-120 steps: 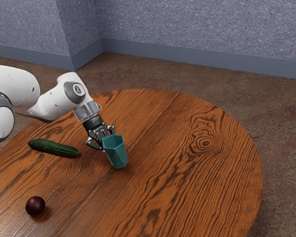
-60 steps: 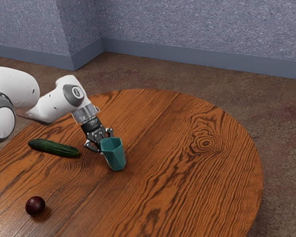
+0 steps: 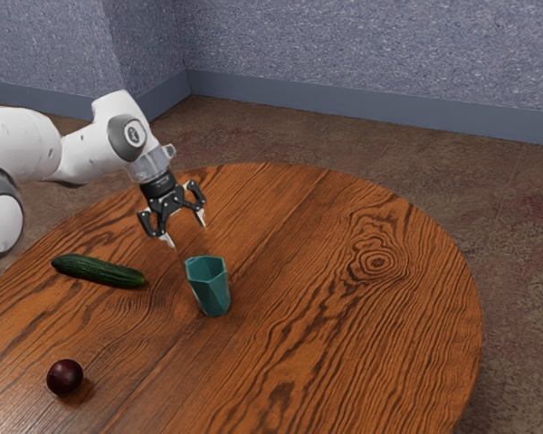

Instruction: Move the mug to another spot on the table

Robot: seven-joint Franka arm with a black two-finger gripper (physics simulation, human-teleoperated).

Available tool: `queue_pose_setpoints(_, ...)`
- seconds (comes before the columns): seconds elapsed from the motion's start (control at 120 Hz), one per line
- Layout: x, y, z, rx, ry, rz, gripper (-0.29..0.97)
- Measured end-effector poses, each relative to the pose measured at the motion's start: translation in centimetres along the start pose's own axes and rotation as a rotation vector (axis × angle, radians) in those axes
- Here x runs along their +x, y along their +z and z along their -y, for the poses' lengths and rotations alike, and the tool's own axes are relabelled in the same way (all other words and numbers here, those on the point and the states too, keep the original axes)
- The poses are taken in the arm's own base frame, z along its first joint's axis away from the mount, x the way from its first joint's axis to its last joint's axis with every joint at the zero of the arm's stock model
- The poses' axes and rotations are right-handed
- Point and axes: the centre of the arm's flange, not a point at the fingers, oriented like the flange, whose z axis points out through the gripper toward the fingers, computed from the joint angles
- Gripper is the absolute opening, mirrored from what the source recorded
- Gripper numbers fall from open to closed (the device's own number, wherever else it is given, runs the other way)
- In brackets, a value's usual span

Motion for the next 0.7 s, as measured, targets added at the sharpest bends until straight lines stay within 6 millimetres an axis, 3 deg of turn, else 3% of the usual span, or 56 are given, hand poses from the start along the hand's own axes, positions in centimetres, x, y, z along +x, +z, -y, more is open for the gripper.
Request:
queue_pose_setpoints(0.117, -3.4, -5.0, -0.3, 0.016, 0.091, -0.103, 0.62)
queue_pose_setpoints(0.233, -7.7, -8.0, 0.4, 0.049, 0.179, -0.164, 0.64)
queue_pose_setpoints(0.383, -14.7, -13.1, 2.8, 0.104, 0.352, -0.257, 0.65)
queue_pose_setpoints(0.55, -19.6, -16.0, 5.4, 0.160, 0.537, -0.298, 0.66)
queue_pose_setpoints(0.7, -23.0, -22.5, 2.9, 0.163, 0.698, -0.372, 0.66)
